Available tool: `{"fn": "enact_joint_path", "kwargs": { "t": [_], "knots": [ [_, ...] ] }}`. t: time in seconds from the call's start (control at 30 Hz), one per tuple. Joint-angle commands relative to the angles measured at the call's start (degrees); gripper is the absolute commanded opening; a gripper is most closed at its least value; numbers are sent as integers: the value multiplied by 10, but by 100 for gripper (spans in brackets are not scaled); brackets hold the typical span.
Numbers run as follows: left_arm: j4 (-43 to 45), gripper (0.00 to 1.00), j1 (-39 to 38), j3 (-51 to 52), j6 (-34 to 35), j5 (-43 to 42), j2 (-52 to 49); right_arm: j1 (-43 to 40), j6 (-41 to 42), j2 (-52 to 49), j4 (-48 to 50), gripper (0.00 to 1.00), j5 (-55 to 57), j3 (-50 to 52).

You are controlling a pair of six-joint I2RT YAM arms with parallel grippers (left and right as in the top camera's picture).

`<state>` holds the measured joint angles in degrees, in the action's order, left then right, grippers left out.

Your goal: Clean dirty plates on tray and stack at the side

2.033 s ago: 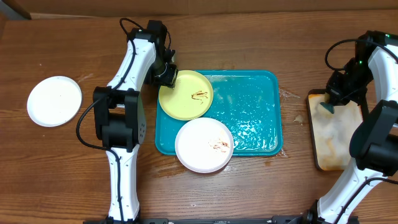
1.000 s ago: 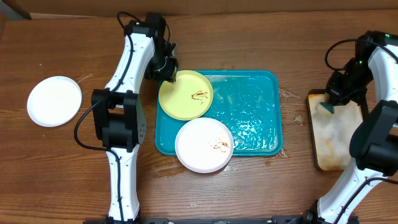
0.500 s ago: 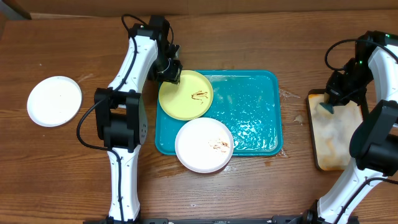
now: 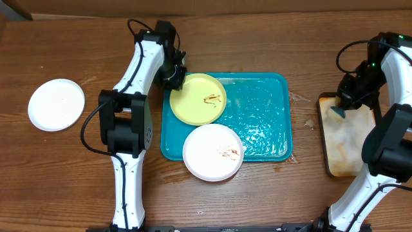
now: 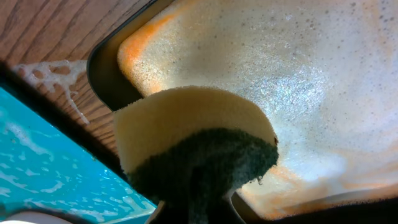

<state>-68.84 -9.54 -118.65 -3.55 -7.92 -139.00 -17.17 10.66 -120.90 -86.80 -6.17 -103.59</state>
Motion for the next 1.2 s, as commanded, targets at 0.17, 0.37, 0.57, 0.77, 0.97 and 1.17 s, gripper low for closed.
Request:
{"fn": "enact_joint_path", "kwargs": {
  "t": [0.17,0.37,0.57,0.77,0.97,1.17],
  "knots": [
    [20,4,-8,64,35,-7,5,-1,-2,23,6,4,-6,1],
    [33,4,-14,64,63,-7,5,-1,-15,23,27,4,-6,2],
    [33,4,-14,63,74,-22,5,-1,-15,22,79,4,-18,28],
    [32,4,-14,63,74,-23,5,-1,-1,22,134,4,-42,119],
    [30,4,-14,63,74,-23,5,-5,33,22,183,4,-2,189],
    [31,4,-14,63,74,-23,5,-13,78,22,186,4,71,189]
  ]
}}
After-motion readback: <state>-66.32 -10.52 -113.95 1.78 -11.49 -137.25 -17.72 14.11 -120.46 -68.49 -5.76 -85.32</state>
